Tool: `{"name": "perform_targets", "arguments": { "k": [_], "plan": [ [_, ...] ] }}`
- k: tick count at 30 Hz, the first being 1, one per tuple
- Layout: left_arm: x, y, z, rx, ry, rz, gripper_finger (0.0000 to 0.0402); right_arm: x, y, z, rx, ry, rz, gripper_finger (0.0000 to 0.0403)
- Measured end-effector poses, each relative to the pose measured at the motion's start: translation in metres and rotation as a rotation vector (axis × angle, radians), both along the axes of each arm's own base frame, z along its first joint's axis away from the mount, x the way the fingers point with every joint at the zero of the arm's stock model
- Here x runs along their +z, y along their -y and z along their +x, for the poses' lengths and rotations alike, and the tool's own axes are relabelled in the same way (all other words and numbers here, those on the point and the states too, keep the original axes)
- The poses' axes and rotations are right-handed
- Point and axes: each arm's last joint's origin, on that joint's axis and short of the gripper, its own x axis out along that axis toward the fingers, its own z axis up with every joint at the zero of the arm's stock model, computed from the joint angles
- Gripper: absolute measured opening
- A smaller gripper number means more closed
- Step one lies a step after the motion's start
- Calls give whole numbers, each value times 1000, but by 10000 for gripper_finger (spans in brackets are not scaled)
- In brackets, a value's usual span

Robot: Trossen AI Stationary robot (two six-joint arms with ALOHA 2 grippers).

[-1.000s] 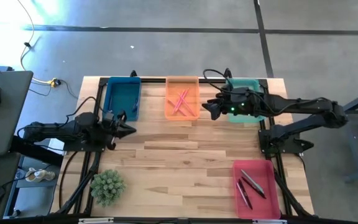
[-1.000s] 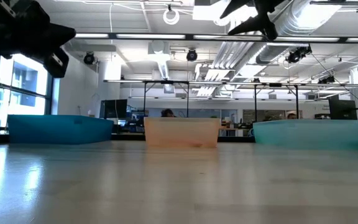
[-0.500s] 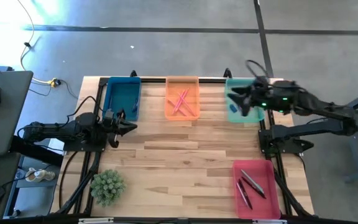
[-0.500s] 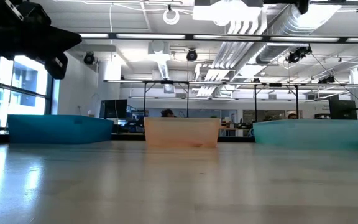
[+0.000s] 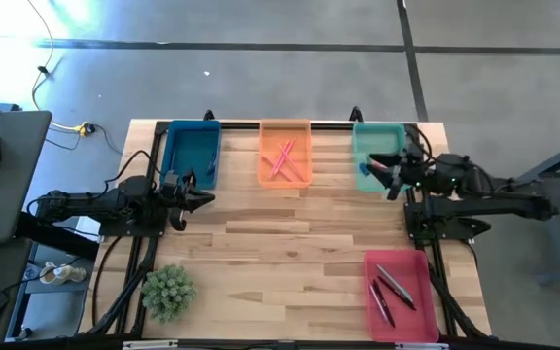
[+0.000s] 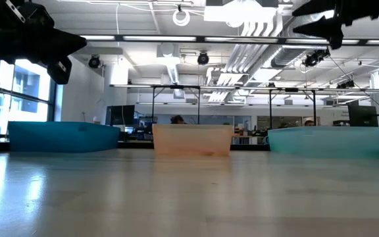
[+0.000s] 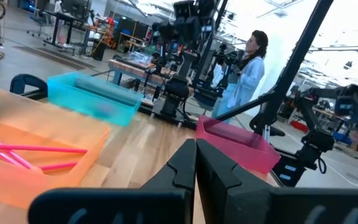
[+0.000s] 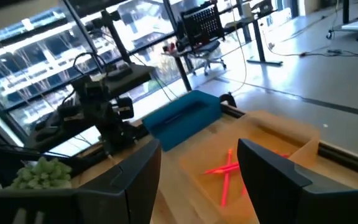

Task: Sort crayons/erasers/pens/pencils in bins
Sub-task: Return to Home Position

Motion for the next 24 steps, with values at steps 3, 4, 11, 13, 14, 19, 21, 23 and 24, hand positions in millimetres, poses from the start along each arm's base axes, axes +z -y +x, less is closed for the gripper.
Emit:
{"name": "perform_targets", "arguments": {
  "k": [3,4,11,13,14,19,21,23,24],
  "plan": [
    [0,0,0,0,0,0,0,-23,0,4,20,31,3,204],
    [0,0,0,0,0,0,1,-30,-1,5,40,42,3,204],
    [0,0,0,0,0,0,1,-67,-4,9,153,89,30,204],
    [0,0,0,0,0,0,1,-76,-4,9,153,84,46,204],
    [0,0,0,0,0,0,0,-80,-4,8,152,79,52,204],
    [0,0,0,0,0,0,1,-95,-4,6,151,69,68,204],
    [0,0,0,0,0,0,0,-96,-4,4,152,75,64,204],
    [0,0,0,0,0,0,1,-95,-4,2,154,86,46,204],
    [0,0,0,0,0,0,1,-94,-4,2,157,90,33,204]
  ]
}}
